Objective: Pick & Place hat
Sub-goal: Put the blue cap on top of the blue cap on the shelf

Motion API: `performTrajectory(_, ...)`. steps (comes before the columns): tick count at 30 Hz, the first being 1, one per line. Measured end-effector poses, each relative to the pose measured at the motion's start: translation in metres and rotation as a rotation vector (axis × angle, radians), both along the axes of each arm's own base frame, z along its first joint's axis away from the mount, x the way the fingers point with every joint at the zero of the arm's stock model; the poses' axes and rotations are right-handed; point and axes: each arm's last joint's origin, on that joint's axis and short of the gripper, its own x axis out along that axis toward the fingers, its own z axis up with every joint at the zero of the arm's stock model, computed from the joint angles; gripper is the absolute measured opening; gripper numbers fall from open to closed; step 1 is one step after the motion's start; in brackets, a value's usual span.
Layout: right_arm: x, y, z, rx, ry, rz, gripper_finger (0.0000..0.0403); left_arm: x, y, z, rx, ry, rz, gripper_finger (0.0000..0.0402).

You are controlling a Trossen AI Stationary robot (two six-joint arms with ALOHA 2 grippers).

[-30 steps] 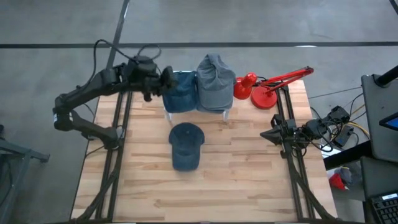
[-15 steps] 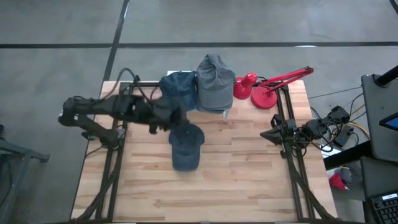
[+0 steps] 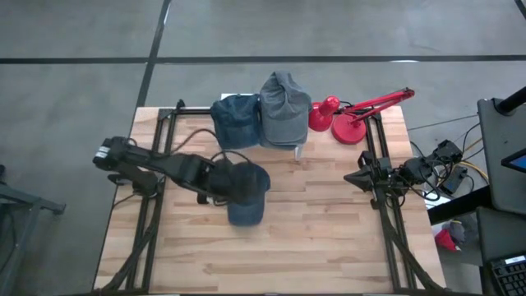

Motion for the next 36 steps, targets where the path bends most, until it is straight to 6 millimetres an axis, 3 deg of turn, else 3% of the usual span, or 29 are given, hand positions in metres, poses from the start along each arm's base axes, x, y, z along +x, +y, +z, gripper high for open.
performTrajectory(11, 0.000, 0.000, 0.000, 0.000, 0.000, 0.001, 0.0008, 0.030, -0.015, -0.050, 0.021, 0.203, -0.017, 0.0179)
performTrajectory(23, 0.000, 0.000, 0.000, 0.000, 0.001, 0.000, 0.0008, 0.040, -0.019, -0.092, 0.077, 0.447, -0.001, 0.0179)
performTrajectory(36, 0.000, 0.000, 0.000, 0.000, 0.001, 0.001, 0.0008, 0.047, -0.018, -0.112, 0.007, 0.452, 0.303, 0.0179)
